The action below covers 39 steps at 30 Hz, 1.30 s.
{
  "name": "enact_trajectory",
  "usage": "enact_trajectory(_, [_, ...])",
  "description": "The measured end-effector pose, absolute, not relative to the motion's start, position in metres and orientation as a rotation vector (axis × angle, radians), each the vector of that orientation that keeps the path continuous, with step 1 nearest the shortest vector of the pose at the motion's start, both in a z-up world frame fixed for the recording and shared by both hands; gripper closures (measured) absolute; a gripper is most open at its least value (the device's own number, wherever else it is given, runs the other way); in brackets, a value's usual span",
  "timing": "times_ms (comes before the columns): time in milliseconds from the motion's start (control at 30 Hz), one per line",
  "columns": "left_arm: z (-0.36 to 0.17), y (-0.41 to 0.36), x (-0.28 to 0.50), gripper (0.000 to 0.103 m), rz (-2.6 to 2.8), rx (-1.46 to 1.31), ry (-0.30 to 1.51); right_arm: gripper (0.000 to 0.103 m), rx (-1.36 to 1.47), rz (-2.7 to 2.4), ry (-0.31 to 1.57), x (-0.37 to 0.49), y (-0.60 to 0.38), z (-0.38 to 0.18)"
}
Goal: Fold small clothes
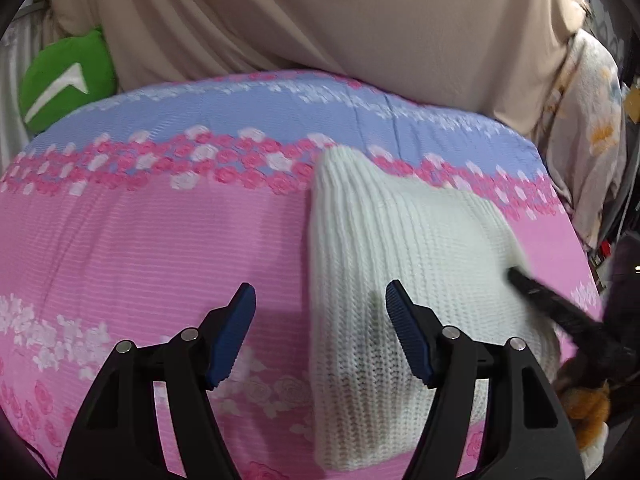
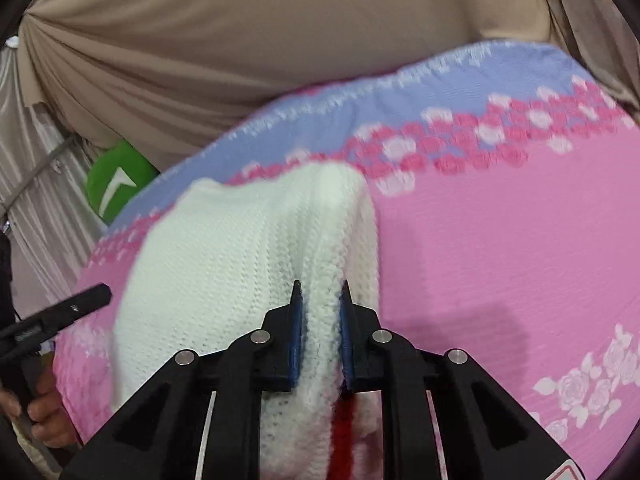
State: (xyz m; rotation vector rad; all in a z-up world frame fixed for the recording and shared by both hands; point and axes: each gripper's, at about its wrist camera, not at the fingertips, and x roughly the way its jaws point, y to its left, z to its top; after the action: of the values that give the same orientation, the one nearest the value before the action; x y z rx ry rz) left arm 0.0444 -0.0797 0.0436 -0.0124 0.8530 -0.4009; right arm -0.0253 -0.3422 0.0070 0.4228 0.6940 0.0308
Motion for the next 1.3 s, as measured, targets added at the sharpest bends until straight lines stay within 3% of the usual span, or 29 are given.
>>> enact_trajectory(200, [0.025,-0.098,0.042,0.038,-0.379,0.045,0.867,0.076,0.404,0.033,0.576,-0.071,-0.329,0.059])
enact_trajectory(233, [0.025,-0.097,0.042,0.038,-0.378,0.042,0.87,0.072,0.396,0.043,0.567,-0.083,-0.325,0.062])
enact_trajectory(300, [0.029,-0.092,0.039,0.038,-0.383,0.024,0.874,0.052,0.382,0.053,0.581,-0.098,-0.315,0.058])
enact_trajectory(367, [0.036,-0.09,0.03,0.038,-0.402,0.015,0.862,0.051,0.393,0.055,0.616,-0.108,-0.306,0.043])
enact_trajectory(433, [0.04,-0.093,0.019,0.038,-0.429,0.024,0.851,0.056,0.402,0.073,0.663,-0.107,-0.299,0.024])
enact_trajectory(467, [0.039,-0.097,0.015,0.038,-0.437,0.039,0.852,0.078,0.392,0.072,0.7,-0.104,-0.296,0.015])
enact_trajectory(500, [0.036,-0.102,0.013,0.038,-0.441,0.056,0.861,0.087,0.39,0.069,0.718,-0.104,-0.294,0.01])
enact_trajectory(567, [0.026,-0.107,0.01,0.038,-0.429,0.079,0.893,0.09,0.418,0.086,0.668,-0.118,-0.295,0.019])
enact_trajectory(667, [0.02,-0.104,0.006,0.036,-0.415,0.091,0.901,0.091,0.425,0.047,0.607,-0.142,-0.302,0.033])
enact_trajectory(767, [0.015,-0.104,0.004,0.036,-0.403,0.1,0.908,0.09,0.429,0.009,0.742,-0.126,-0.311,-0.005])
enact_trajectory(833, [0.012,-0.107,0.002,0.036,-0.39,0.114,0.909,0.084,0.461,0.023,0.774,-0.12,-0.315,-0.02])
enact_trajectory(1167, [0.022,-0.103,-0.002,0.037,-0.379,0.092,0.897,0.083,0.342,0.026,0.572,-0.133,-0.294,0.061])
enact_trajectory(1267, [0.024,-0.105,-0.001,0.036,-0.354,0.118,0.87,0.083,0.272,0.027,0.653,-0.106,-0.285,0.042])
enact_trajectory(1300, [0.02,-0.106,0.002,0.036,-0.352,0.128,0.877,0.087,0.254,0.013,0.709,-0.091,-0.284,0.026])
